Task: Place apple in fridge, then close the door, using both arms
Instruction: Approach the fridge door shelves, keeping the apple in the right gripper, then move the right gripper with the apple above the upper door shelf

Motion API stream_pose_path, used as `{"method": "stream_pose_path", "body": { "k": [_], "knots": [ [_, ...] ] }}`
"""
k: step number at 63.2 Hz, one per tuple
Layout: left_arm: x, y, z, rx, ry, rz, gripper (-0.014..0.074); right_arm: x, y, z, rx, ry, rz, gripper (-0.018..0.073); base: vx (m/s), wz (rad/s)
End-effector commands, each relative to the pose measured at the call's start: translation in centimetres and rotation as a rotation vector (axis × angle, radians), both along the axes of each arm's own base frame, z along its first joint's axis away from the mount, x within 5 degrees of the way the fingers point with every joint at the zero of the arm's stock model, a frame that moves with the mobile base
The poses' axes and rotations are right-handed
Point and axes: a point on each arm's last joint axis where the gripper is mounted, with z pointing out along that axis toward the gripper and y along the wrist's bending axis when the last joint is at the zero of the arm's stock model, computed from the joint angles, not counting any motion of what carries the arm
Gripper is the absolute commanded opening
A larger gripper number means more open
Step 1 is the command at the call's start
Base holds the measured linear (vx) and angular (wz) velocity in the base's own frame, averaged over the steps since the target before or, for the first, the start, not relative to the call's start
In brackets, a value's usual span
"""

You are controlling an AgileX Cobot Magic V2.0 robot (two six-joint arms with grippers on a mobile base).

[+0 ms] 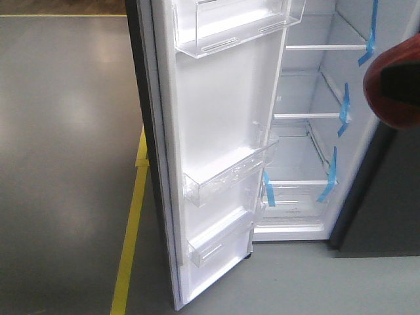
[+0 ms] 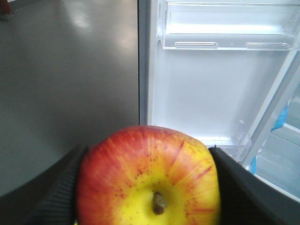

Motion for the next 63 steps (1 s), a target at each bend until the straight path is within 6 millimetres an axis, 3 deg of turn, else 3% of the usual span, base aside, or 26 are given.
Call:
{"method": "stream_pose_path", "body": {
  "k": [1, 63],
  "knots": [
    [-0.01, -0.01, 0.05, -0.017, -0.068, 0.0, -0.0006, -0.19, 0.04, 1.33, 0.05, -0.083, -0.016, -0.0003, 0.11, 0.01],
    [-0.01, -0.01, 0.05, -0.017, -0.068, 0.0, -0.0006, -0.19, 0.04, 1.33, 0.05, -0.083, -0.016, -0.0003, 0.09, 0.0]
  ]
}}
